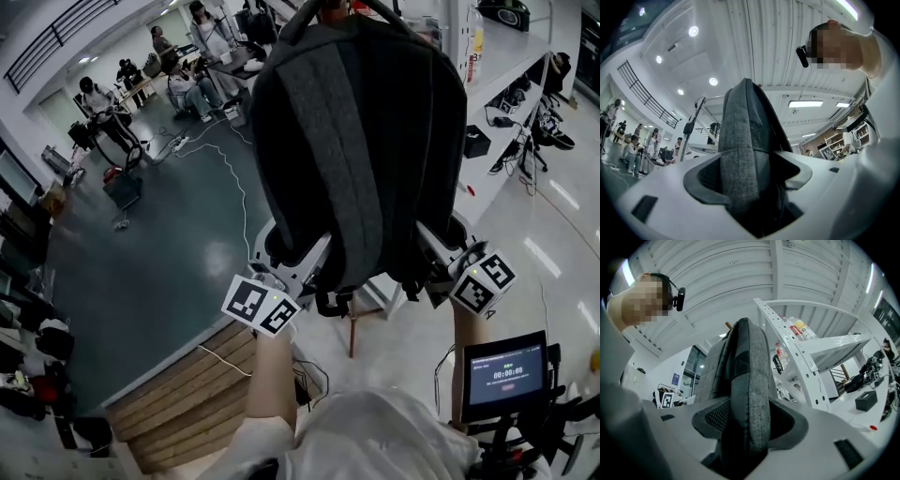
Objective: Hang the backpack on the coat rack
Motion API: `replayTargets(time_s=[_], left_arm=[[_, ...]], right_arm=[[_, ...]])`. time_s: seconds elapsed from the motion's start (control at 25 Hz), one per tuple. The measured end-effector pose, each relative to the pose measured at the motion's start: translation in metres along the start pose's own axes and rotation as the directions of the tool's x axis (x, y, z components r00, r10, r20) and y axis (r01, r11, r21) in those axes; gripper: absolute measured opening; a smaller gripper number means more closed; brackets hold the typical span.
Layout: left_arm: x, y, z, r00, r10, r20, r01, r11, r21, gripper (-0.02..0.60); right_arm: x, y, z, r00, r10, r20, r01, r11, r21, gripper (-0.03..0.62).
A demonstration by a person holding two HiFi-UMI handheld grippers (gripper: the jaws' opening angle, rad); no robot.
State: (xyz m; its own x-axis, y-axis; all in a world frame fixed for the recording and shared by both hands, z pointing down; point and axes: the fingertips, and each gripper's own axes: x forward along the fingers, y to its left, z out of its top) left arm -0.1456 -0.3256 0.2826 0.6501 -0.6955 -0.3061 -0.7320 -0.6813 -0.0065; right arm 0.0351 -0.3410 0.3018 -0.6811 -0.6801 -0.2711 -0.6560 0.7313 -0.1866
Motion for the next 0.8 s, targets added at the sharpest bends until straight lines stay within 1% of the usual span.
replayTargets(time_s=[0.2, 0.56, 0.68, 0.8], left_arm=[[0.000, 0.005, -0.010, 1.000, 0.003, 0.023, -0.002, 0.999, -0.049, 0.319], [-0.004, 0.007, -0.025, 0.997, 0.045, 0.055, -0.041, 0.996, -0.077, 0.319], [-0.009, 0.006, -0.031, 0.994, 0.090, 0.070, -0.083, 0.992, -0.091, 0.319], [-0.023, 0.007, -0.039, 0.982, 0.171, 0.082, -0.159, 0.978, -0.134, 0.319]], right_arm=[[-0.002, -0.014, -0.002, 0.999, -0.034, 0.025, 0.034, 0.999, 0.009, 0.235], [-0.003, -0.034, -0.007, 0.996, -0.086, 0.033, 0.086, 0.996, 0.002, 0.235], [-0.004, -0.041, -0.007, 0.992, -0.123, 0.032, 0.123, 0.992, -0.012, 0.235], [-0.005, -0.044, -0.013, 0.992, -0.124, 0.038, 0.124, 0.992, 0.010, 0.235]])
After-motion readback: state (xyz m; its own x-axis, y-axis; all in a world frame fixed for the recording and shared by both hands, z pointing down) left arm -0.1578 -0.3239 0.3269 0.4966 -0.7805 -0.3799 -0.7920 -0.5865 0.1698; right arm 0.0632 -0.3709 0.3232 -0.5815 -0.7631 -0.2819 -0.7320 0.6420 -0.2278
